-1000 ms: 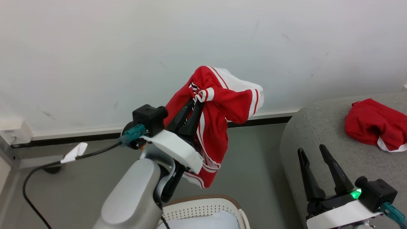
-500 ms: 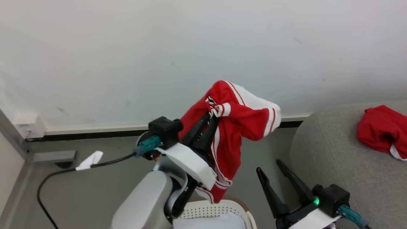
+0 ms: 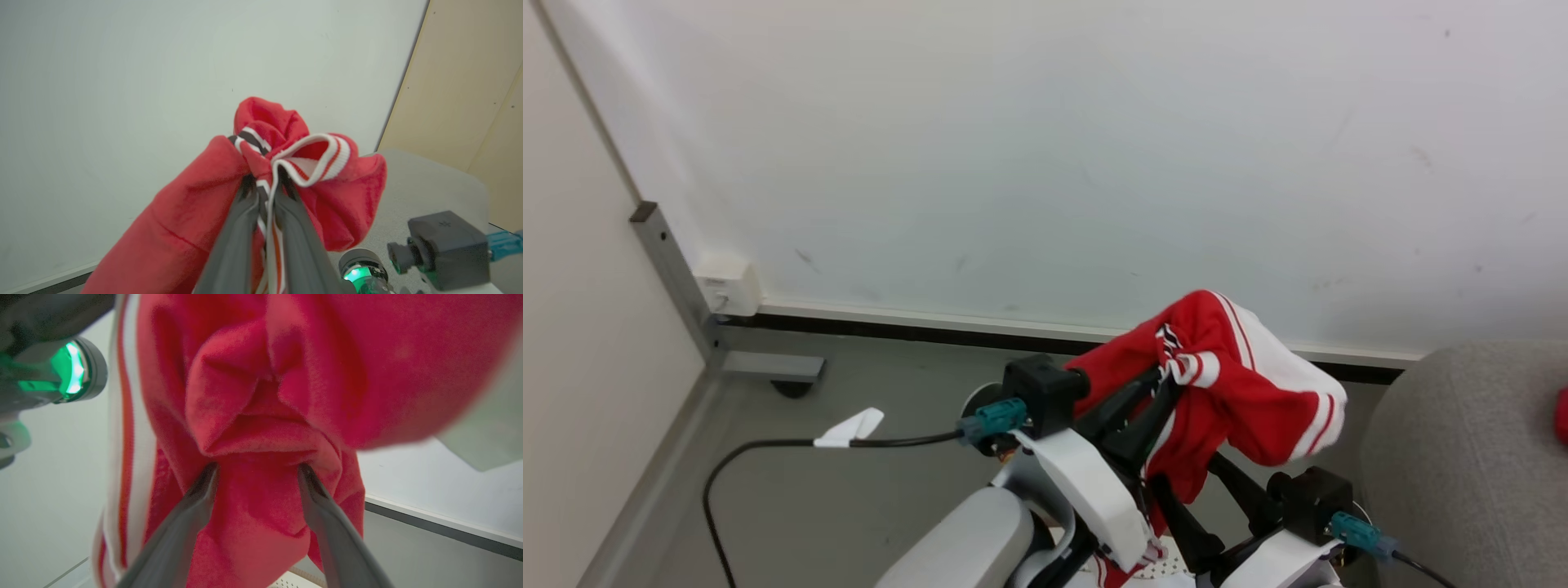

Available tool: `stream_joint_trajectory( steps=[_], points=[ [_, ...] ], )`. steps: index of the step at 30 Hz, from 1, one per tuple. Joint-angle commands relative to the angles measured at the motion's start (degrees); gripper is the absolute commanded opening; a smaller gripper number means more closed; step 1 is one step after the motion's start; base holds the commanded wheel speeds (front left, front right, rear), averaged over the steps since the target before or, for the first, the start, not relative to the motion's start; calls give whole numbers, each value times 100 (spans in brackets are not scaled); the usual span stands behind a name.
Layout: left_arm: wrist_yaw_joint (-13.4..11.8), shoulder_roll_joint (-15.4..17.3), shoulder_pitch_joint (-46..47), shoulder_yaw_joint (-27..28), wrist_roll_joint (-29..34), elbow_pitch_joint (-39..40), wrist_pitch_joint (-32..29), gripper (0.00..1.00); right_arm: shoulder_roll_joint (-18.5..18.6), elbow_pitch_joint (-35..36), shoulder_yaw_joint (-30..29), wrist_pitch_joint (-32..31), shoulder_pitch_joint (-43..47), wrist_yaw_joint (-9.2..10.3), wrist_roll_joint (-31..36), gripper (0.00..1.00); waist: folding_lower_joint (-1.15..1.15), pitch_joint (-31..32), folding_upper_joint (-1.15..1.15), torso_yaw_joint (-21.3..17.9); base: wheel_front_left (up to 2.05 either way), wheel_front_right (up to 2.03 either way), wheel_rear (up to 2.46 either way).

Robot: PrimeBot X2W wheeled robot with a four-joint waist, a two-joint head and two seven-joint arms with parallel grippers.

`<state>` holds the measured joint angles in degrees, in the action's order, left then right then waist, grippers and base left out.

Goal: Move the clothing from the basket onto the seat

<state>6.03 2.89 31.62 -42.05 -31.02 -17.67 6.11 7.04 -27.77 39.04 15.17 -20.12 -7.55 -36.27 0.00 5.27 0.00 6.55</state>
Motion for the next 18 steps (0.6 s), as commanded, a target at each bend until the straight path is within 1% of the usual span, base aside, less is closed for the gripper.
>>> stream_joint_trajectory(
  steps=[1,6,11,12,13,14,18],
  points=[
    [29,6,-79,-144,-164,69,-30,0,1,-91,-6,-5,-121,13,34,100,0,93,0,270,0,0,0],
    [-6,8,-96,-552,-414,111,-79,0,-58,-80,-226,-3,-209,13,208,100,0,168,0,557,0,0,0],
    [-52,7,-66,-706,-490,39,-79,0,-75,32,-339,-3,-136,13,266,100,0,204,0,686,0,0,0],
    [-59,6,-46,-728,-510,30,-68,0,-72,47,-346,-3,-120,13,272,45,0,206,0,708,0,0,0],
    [-77,6,-26,-735,-539,18,-54,0,-62,61,-348,-3,-112,13,277,16,0,207,0,721,0,0,0],
    [-90,6,-7,-738,-555,6,-41,0,-60,76,-345,-3,-104,13,279,0,0,204,0,730,0,0,0],
    [-147,9,31,-699,-584,-99,6,0,-23,153,-274,-3,-88,13,245,0,0,163,0,690,0,0,0]
  ],
)
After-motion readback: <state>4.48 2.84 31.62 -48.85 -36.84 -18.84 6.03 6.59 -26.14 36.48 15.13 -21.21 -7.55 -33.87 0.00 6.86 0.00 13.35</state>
